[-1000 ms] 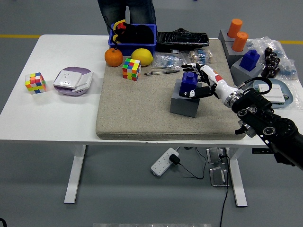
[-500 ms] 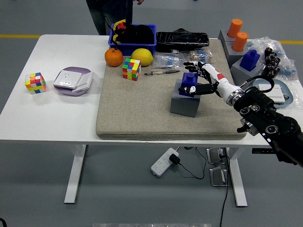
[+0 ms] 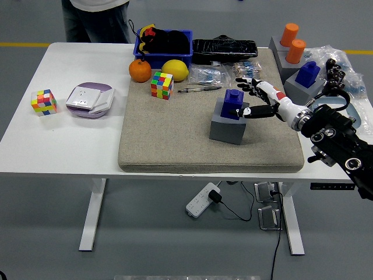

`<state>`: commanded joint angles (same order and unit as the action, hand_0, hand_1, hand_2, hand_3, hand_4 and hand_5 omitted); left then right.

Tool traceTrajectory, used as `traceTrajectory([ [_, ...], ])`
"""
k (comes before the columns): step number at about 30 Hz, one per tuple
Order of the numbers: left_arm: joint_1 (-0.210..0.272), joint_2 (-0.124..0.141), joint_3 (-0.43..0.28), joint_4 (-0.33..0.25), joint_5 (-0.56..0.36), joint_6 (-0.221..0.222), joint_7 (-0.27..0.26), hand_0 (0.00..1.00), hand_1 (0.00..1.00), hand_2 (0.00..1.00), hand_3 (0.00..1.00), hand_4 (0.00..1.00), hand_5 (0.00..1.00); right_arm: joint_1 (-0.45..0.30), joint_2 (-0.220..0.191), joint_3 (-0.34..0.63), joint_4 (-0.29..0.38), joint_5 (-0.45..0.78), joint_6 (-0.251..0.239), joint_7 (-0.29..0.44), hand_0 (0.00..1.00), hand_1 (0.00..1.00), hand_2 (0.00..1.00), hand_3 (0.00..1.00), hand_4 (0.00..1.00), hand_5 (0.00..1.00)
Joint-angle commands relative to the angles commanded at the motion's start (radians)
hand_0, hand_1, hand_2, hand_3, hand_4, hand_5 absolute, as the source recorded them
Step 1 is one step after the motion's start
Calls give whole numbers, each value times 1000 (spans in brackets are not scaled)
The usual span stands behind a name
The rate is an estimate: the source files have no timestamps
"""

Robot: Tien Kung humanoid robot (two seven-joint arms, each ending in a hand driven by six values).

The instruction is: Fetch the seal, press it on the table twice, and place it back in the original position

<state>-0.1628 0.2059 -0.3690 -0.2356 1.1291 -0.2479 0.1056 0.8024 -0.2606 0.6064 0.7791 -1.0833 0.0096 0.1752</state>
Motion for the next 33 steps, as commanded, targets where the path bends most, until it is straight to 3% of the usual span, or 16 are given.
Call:
traceTrajectory([
  [5,0,2,-6,-1,3,0,-1,821,788,748,811,697,335,-58,-60,82,85,-64,15,-41,998,998,995,998,998,403],
  [6,0,1,-7,-1,4,-1,-1,821,788,748,812,695,332,-73,-73,104,103,-76,14,-46,998,998,998,998,998,445],
  [17,3,2,-15,-1,10,4,-1,821,788,748,811,694,332,-246,-191,282,249,-170,22,-91,998,998,998,998,998,409],
  [23,3,7,-23,-2,17,9,-5,821,788,748,812,694,332,-348,-211,421,292,-180,14,-86,998,998,991,998,998,403],
  [24,3,8,-24,-2,20,10,-6,821,788,748,812,694,332,-368,-212,451,301,-168,15,-87,998,972,955,983,998,513],
  [29,2,11,-26,-2,23,12,-7,821,788,748,812,694,332,-429,-208,560,331,-170,10,-88,998,972,955,983,998,513],
  [30,1,12,-26,-2,24,13,-7,821,788,750,811,694,333,-440,-206,583,338,-177,10,-89,992,937,920,926,998,572],
  [33,1,12,-26,-3,25,13,-7,821,788,750,811,694,333,-467,-206,631,354,-185,10,-98,992,937,920,926,998,572],
])
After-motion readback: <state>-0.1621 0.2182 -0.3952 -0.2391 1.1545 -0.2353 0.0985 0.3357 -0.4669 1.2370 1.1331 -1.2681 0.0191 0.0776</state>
